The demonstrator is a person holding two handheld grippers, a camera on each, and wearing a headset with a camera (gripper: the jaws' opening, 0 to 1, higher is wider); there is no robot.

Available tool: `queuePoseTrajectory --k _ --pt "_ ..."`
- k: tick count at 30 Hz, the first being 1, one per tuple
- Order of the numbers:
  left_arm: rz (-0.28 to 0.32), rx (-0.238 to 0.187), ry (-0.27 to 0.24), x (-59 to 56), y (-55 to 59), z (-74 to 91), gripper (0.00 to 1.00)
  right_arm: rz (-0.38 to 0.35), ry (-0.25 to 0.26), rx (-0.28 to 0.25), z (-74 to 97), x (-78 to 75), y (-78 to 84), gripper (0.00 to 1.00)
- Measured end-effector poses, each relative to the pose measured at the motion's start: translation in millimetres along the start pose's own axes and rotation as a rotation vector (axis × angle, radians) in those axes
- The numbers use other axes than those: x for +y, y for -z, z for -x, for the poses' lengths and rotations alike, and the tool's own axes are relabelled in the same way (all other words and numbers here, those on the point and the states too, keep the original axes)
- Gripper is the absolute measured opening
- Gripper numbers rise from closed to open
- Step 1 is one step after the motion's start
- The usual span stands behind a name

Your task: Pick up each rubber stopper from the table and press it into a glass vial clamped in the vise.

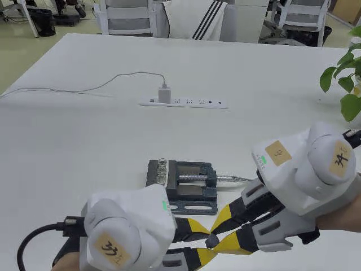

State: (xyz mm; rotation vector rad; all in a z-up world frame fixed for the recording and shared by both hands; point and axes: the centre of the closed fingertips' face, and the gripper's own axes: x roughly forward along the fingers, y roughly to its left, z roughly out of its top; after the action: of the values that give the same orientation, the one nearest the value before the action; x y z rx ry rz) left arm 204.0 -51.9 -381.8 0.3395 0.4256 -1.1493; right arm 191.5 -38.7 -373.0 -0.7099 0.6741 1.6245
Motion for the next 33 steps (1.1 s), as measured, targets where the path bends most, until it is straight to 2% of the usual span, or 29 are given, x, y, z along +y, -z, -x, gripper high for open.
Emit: queuePoseTrajectory --k 7,11,12,14,22,27,33 --pt "0.109 -0.019 -0.094 15.7 17.3 7.3 0.44 -0.003 0.0 0.012 -0.3 -2.2 4.9 0.07" --pt "0.142 -0.028 -0.142 21.3 27.6 15.6 0.57 -0.004 -0.001 0.015 -0.9 -3.0 6.5 0.07" --pt "0.154 -0.034 -0.168 24.6 31.4 18.8 0.62 -0.004 -0.003 0.016 -1.3 -2.9 6.7 0.07" --pt "0.18 -0.034 -0.193 27.8 38.3 24.3 0.71 -0.006 -0.007 0.019 -2.3 -3.1 7.6 0.07" --pt "0.268 -0.025 -0.307 46.5 59.4 45.0 0.99 0.003 -0.018 0.035 -6.9 -6.5 9.6 0.07" --pt "0.293 -0.027 -0.347 56.1 64.2 55.8 0.99 0.006 -0.022 0.041 -8.5 -14.6 8.6 0.07" --pt "0.299 -0.051 -0.377 63.9 61.0 65.3 0.99 0.028 -0.03 0.066 -10.7 -27.0 6.2 0.07"
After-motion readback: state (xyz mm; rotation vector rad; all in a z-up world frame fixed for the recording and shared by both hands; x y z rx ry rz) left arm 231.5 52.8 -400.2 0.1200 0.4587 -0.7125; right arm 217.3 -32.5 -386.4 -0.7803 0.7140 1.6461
